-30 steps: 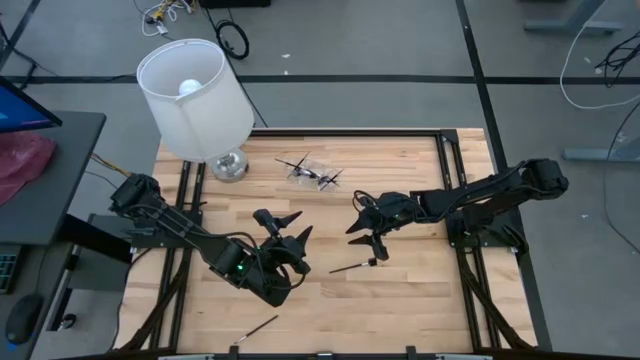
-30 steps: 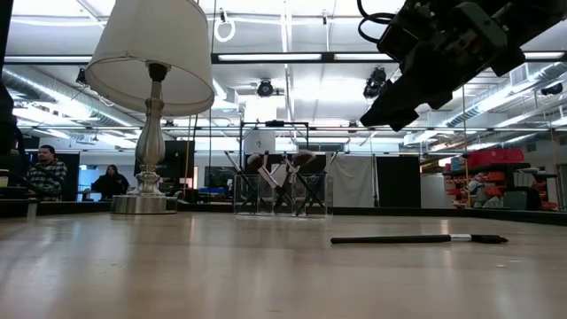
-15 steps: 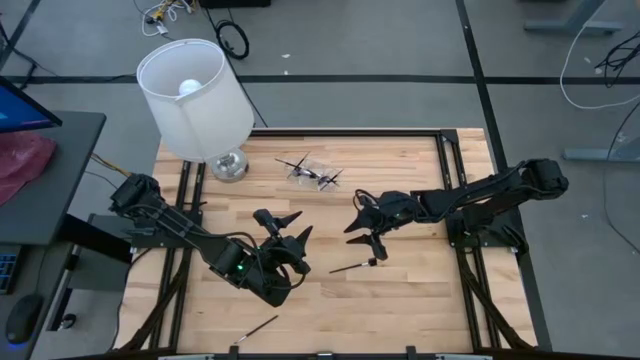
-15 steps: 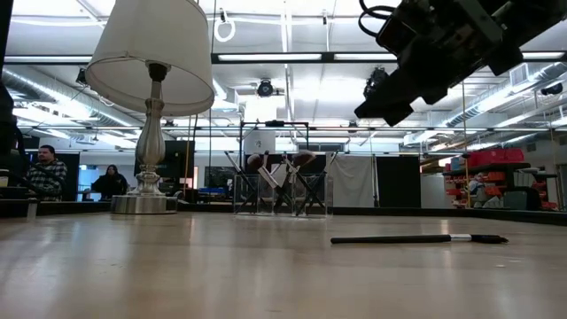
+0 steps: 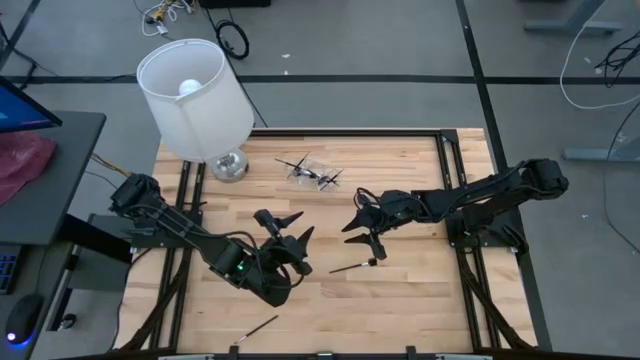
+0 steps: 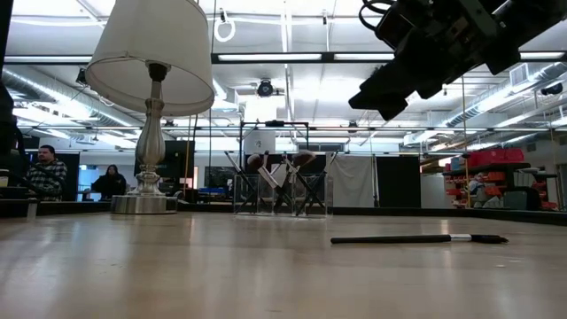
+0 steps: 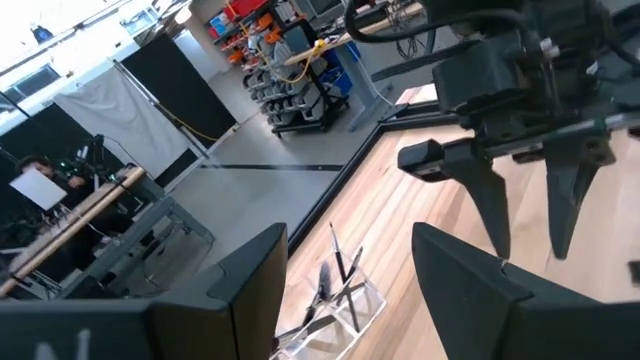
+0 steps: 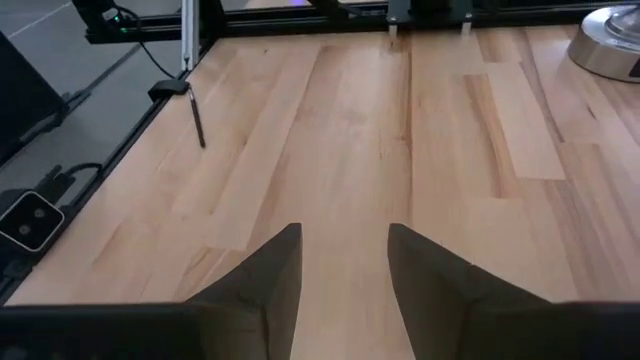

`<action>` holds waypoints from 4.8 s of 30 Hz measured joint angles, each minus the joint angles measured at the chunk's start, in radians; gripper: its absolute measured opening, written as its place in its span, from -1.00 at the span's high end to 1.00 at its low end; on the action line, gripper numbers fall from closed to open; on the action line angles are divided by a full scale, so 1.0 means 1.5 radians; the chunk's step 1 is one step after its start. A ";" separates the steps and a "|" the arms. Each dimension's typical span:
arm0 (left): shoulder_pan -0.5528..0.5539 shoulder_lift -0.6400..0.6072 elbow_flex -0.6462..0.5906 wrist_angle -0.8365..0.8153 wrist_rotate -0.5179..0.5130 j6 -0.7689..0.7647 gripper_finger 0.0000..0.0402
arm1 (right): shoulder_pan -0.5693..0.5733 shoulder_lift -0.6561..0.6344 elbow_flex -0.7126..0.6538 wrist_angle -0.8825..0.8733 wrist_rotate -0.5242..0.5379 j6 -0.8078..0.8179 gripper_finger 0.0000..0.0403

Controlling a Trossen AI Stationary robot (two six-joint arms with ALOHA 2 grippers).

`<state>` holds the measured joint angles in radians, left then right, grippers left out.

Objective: Put items in baskets/containers
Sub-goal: Put the black eyeshadow brush into the transparent organizer

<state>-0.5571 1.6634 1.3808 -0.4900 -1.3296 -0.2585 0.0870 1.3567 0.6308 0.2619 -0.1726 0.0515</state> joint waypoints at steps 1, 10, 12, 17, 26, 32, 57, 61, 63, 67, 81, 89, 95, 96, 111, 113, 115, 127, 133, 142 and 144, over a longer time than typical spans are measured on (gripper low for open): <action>0.000 0.000 0.000 0.006 0.000 0.000 -0.10 | 0.000 0.000 0.000 0.000 0.000 -0.006 0.23; 0.016 0.000 0.001 0.032 -0.025 0.013 -0.10 | 0.000 0.000 0.000 0.000 0.000 -0.014 0.23; 0.022 0.000 0.001 0.032 0.031 0.009 -0.10 | 0.000 0.000 0.000 0.000 0.000 -0.014 0.23; 0.038 0.000 0.001 0.011 0.296 -0.089 -0.10 | 0.000 0.000 0.000 0.000 0.000 -0.021 0.23; -0.008 0.075 0.001 -0.107 0.664 -0.443 0.01 | 0.000 0.000 0.001 -0.009 0.000 -0.022 0.23; -0.090 0.144 0.000 -0.145 0.799 -0.694 0.13 | 0.000 0.000 0.001 -0.018 0.000 -0.004 0.23; -0.226 0.252 0.004 -0.216 0.923 -0.907 0.18 | 0.000 0.000 0.001 0.000 0.000 -0.025 0.23; -0.221 0.269 0.004 -0.220 0.928 -0.863 0.27 | 0.000 0.000 0.001 0.000 0.000 -0.024 0.23; -0.214 0.269 0.004 -0.224 0.928 -0.840 0.41 | 0.000 0.000 0.001 0.002 0.000 -0.024 0.23; -0.188 0.271 0.003 -0.224 0.940 -0.786 0.81 | 0.000 0.000 0.001 0.015 0.000 -0.023 0.23; -0.006 0.273 0.002 -0.228 0.894 -0.505 0.96 | 0.058 0.132 0.000 0.146 -0.036 -0.164 0.23; 0.090 0.272 0.002 -0.224 0.879 -0.329 0.90 | 0.074 0.331 0.053 0.341 -0.037 -0.122 0.23; 0.126 0.274 0.033 -0.234 0.813 -0.234 0.94 | 0.074 0.444 0.129 0.341 -0.038 -0.109 0.23; 0.131 0.274 0.038 -0.233 0.786 -0.220 0.94 | 0.074 0.458 0.136 0.342 -0.037 -0.110 0.23; 0.144 0.276 0.044 -0.239 0.731 -0.204 0.93 | 0.064 0.538 0.161 0.391 -0.028 -0.106 0.23; 0.145 0.276 0.044 -0.246 0.731 -0.204 0.93 | 0.064 0.526 0.160 0.382 -0.027 -0.110 0.23; 0.146 0.275 0.044 -0.252 0.725 -0.204 0.94 | 0.063 0.509 0.160 0.358 -0.025 -0.110 0.23; 0.145 0.273 0.045 -0.259 0.729 -0.204 0.99 | 0.053 0.449 0.159 0.283 0.059 -0.163 0.23; 0.145 0.273 0.045 -0.251 0.731 -0.203 0.99 | 0.031 0.456 0.159 0.231 0.063 -0.160 0.23; 0.146 0.273 0.045 -0.234 0.730 -0.203 0.99 | 0.017 0.456 0.159 0.203 0.012 -0.145 0.23; 0.146 0.273 0.045 -0.234 0.730 -0.203 0.99 | 0.017 0.456 0.159 0.203 0.003 -0.145 0.23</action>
<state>-0.3386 2.0727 1.4483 -0.8406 -0.2344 -0.5625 0.1131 2.0411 0.8692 0.5659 -0.1687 -0.1663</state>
